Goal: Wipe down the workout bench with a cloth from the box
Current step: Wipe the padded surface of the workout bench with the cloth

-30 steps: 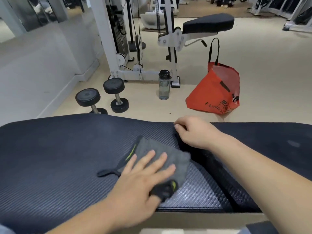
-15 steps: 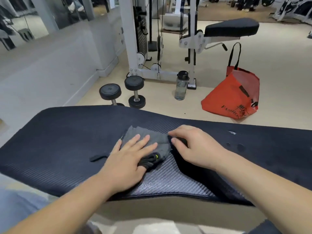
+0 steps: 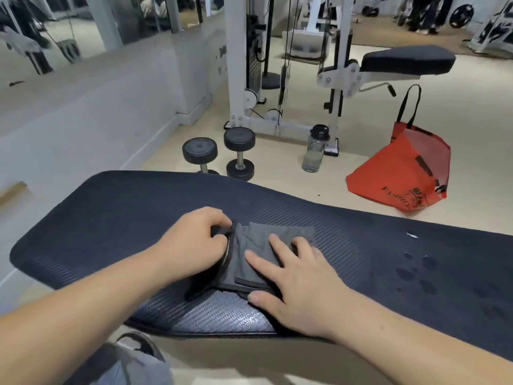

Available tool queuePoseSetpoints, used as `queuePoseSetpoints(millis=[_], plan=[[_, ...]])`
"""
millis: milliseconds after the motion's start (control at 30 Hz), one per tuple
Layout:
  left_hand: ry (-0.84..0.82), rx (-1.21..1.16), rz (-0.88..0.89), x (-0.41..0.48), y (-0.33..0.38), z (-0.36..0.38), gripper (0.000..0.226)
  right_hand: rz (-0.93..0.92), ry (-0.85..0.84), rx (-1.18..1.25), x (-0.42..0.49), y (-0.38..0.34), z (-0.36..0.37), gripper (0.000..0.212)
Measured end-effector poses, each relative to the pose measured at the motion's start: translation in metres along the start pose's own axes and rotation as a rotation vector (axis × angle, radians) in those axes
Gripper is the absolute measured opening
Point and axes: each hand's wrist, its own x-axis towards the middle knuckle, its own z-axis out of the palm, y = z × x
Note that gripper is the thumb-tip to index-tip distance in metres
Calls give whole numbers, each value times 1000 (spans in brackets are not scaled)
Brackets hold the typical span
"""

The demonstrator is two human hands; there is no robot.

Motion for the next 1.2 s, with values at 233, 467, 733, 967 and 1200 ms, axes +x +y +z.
queuePoseSetpoints(millis=[233,467,733,967,1200], plan=[[20,171,208,5,-17,27,44,149,216,-28,87,59,-18,63],[23,158,183,15,-11,25,44,153,440,-137,79,29,-3,59],[63,70,181,16,0,30,41,95,412,-128,66,59,-3,68],[31,120,257,13,2,47,45,119,358,-46,38,54,2,57],[14,2,275,9,18,68,40,-164,295,-69,-15,83,10,47]])
